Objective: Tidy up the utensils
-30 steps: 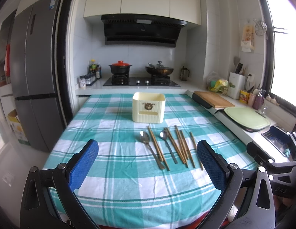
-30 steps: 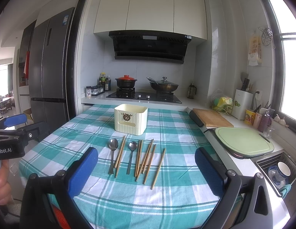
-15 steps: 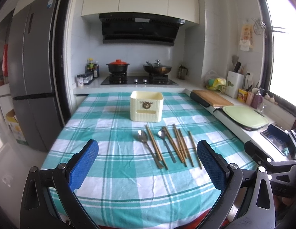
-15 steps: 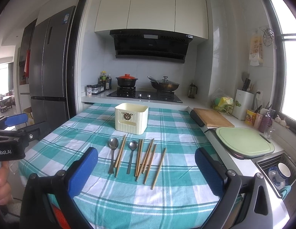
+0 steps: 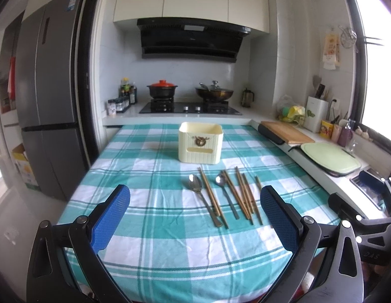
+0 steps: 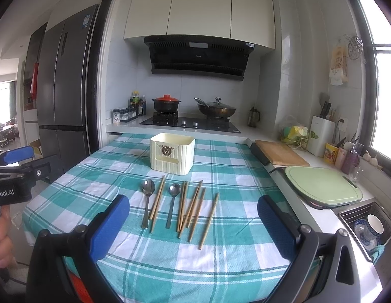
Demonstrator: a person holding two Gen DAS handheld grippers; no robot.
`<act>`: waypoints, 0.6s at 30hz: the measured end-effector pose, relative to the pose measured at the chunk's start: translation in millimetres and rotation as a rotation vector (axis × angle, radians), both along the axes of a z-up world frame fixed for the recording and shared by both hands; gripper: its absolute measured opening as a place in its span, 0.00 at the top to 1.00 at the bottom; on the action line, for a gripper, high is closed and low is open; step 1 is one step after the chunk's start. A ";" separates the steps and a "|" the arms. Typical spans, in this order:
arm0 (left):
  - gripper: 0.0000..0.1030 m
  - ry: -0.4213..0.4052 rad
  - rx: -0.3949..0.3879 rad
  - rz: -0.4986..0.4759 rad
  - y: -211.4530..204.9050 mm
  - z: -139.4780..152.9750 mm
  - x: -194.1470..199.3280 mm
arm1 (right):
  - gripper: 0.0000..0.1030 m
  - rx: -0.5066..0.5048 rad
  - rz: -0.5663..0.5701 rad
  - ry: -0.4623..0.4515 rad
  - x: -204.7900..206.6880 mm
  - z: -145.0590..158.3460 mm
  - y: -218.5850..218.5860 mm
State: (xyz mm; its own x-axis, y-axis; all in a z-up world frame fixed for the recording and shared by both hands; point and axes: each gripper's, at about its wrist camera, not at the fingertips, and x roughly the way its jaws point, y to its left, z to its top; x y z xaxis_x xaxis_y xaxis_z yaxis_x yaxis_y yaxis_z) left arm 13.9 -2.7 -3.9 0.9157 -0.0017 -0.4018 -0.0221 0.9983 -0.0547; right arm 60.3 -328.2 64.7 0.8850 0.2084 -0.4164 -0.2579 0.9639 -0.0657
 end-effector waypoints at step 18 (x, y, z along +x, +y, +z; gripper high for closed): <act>0.00 -0.035 -0.010 0.098 20.3 -17.4 17.8 | 0.00 -0.020 -0.024 0.000 18.0 -5.6 -1.0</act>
State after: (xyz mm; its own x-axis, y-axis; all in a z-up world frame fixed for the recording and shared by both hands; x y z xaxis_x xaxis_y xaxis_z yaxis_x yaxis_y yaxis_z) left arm 31.7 17.6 -21.3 0.9252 0.0848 -0.3699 -0.1175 0.9908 -0.0668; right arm 78.3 -329.2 59.0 0.8897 0.1784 -0.4203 -0.2343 0.9685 -0.0848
